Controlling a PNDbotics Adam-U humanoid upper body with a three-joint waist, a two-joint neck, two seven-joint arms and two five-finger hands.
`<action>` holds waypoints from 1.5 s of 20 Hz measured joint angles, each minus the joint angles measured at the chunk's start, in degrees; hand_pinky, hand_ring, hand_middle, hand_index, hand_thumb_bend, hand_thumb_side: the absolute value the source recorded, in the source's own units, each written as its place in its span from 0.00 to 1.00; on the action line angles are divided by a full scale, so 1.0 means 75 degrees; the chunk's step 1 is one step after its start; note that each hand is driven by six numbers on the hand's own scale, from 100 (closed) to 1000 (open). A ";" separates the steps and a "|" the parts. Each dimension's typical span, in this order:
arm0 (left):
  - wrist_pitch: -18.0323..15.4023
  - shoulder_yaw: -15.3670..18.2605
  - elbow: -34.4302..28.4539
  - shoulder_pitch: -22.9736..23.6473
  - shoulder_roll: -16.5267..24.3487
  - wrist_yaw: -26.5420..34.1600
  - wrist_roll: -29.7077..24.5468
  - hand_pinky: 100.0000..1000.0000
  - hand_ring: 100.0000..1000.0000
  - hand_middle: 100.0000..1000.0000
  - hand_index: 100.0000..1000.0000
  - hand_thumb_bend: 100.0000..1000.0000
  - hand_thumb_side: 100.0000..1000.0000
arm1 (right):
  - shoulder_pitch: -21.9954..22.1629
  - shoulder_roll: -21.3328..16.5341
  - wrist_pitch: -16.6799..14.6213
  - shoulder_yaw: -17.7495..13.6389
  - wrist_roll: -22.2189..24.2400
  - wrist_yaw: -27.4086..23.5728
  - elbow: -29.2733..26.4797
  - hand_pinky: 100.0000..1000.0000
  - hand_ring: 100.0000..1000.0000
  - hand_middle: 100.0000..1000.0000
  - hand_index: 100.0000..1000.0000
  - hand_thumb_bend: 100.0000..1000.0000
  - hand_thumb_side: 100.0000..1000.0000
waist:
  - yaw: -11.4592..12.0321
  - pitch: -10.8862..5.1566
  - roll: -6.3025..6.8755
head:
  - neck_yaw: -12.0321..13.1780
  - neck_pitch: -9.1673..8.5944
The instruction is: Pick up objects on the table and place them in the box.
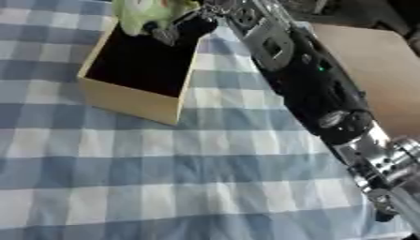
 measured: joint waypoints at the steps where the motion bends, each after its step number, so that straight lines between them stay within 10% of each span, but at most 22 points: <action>1: -0.0004 -0.0010 0.0000 -0.0010 -0.0001 0.0000 -0.0016 0.25 0.46 0.54 0.64 0.00 0.84 | -0.0030 0.0045 -0.0087 0.0002 -0.0016 0.0052 0.0148 0.39 0.45 0.44 0.66 0.00 0.00 | 0.0036 0.0010 -0.0009 | -0.0020 -0.0025; 17: -0.0006 -0.0020 0.0000 -0.0065 -0.0070 0.0001 -0.0172 0.25 0.46 0.54 0.64 0.00 0.84 | -0.0130 0.0380 -0.0864 0.0180 0.0232 0.0578 0.1296 0.46 0.50 0.48 0.69 0.00 0.04 | 0.0222 0.0088 -0.0137 | -0.0117 -0.0131; 30: 0.0040 -0.0020 0.0000 -0.0060 -0.0075 0.0001 -0.0286 0.25 0.46 0.54 0.64 0.00 0.84 | -0.0196 0.0400 -0.1274 0.0212 0.0820 0.1508 0.1252 0.85 0.83 0.75 0.82 0.00 0.51 | 0.0213 0.0094 -0.0159 | -0.0112 -0.0125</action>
